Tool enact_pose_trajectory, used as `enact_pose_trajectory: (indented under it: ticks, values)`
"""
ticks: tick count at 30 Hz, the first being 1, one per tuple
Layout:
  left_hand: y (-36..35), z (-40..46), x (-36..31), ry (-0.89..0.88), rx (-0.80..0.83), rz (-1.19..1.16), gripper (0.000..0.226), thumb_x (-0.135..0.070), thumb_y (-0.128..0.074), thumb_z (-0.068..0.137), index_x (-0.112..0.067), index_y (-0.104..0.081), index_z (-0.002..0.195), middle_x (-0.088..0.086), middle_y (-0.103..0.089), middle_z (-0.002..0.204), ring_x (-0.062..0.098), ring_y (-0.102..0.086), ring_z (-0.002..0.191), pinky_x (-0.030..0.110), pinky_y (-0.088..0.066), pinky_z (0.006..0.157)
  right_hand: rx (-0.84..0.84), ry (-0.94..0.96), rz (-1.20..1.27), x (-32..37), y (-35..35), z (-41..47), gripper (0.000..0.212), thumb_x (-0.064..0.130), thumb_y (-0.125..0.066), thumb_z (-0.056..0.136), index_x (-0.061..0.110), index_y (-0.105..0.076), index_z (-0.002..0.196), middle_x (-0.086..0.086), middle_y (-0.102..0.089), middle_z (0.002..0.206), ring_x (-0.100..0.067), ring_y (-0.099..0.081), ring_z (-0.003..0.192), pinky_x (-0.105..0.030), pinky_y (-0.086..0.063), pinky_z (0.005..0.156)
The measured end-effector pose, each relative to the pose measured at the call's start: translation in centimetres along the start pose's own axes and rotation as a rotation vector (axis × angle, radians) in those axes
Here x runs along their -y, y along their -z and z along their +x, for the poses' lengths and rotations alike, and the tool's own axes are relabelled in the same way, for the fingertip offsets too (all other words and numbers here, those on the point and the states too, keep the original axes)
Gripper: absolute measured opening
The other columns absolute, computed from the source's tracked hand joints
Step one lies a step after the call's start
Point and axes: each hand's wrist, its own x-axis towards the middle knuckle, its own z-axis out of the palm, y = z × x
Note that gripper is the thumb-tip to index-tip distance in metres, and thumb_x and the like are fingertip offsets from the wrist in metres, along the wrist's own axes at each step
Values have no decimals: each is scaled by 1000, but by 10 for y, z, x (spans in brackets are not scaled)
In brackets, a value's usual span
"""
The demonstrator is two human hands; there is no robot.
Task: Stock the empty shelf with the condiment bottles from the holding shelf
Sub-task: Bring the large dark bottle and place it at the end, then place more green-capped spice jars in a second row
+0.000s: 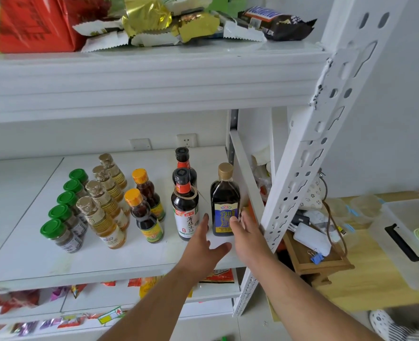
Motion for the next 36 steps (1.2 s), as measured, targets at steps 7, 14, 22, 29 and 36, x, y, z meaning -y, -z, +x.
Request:
enact_pose_trajectory:
  ticks: [7,14,22,29,36]
  values:
    - [0,-30,5,68,-91,-8,100,-28,-78,89,-30,-11,164,-13,-23,167,7,-27,151,34,-35,120,57,53,-8,-15,11,-23,53,49,-34,109,34,-27,159,8,-31,164,-15,-31,150,-40,-25,121]
    - [1,-88,20,155,-171,4,69,-20,-76,92,-51,-36,138,-50,-42,116,-4,-37,137,21,-38,106,150,12,24,-36,20,-72,61,53,-36,106,33,-22,162,15,-26,165,-7,-26,152,-31,-17,124]
    - [48,-151,90,202,-139,10,77,-28,-78,90,-29,-38,156,-13,-50,151,5,-46,140,25,-48,100,9,-61,74,-77,-12,-146,51,41,-48,106,32,-40,155,14,-36,162,-1,-34,144,-30,-25,122]
    - [97,-206,171,308,-20,65,65,-35,-77,90,-25,-49,148,-12,-57,145,5,-57,128,15,-47,84,-115,-330,-49,-150,-72,-224,52,43,-45,107,26,-39,156,8,-45,154,-12,-46,136,-28,-33,105]
    - [97,-251,215,447,60,106,69,-36,-76,90,-25,-46,151,-10,-53,149,9,-58,126,24,-48,90,-112,-512,-152,-201,-84,-276,51,40,-49,106,19,-44,152,5,-49,152,-17,-46,141,-29,-32,112]
